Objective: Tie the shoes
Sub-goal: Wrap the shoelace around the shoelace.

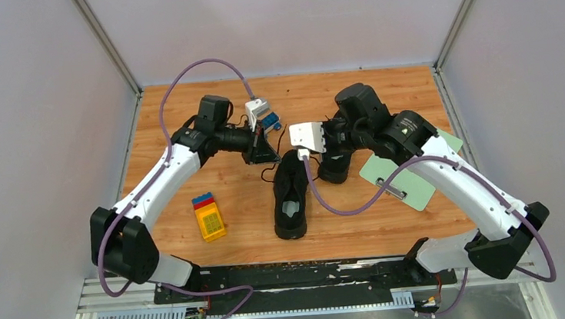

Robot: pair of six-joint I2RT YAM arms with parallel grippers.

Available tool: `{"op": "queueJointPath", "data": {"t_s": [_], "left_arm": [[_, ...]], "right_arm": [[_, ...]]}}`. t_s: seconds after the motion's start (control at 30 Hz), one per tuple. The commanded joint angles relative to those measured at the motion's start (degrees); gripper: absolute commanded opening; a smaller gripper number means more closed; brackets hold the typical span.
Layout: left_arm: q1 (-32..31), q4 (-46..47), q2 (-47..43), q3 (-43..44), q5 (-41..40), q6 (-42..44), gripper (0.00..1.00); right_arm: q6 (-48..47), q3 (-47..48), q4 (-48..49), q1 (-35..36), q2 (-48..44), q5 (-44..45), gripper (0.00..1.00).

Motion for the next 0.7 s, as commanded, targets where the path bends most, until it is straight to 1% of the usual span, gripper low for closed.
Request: {"op": "queueJointPath", "data": {"t_s": [0.0, 0.07, 0.17, 0.3, 0.47, 0.6, 0.67], "left_arm": [[-1.5, -4.3, 1.2, 5.6, 0.7, 4.1, 0.00], [-2.3, -7.7, 2.9, 8.1, 0.4, 6.9, 0.00], [-3.3, -8.2, 3.7, 9.6, -0.5, 8.9, 0.00], [-3.6, -4.1, 4.5, 9.7, 0.1, 7.8, 0.00], [-3.7, -1.0, 6.3, 10.6, 2.7, 6.8, 0.00], [-3.7, 0.9, 6.8, 10.2, 5.6, 6.3, 0.03], [-3.7, 3.9, 6.2, 9.0, 7.2, 5.9, 0.04]], "right_arm": [[6.3, 5.6, 1.8, -0.3, 2.0, -3.6, 0.00], [8.1, 8.6, 2.7, -0.3, 3.4, -4.7, 0.00], [10.8, 12.9, 3.7, -0.4, 5.7, -6.6, 0.00], [14.3, 16.3, 4.8, -0.4, 8.0, -8.9, 0.00], [16.5, 16.9, 5.5, -0.4, 9.3, -12.4, 0.00], [18.2, 16.6, 6.7, -0.4, 10.2, -11.7, 0.00], [19.4, 16.4, 7.7, -0.5, 10.5, -11.3, 0.00]]}}
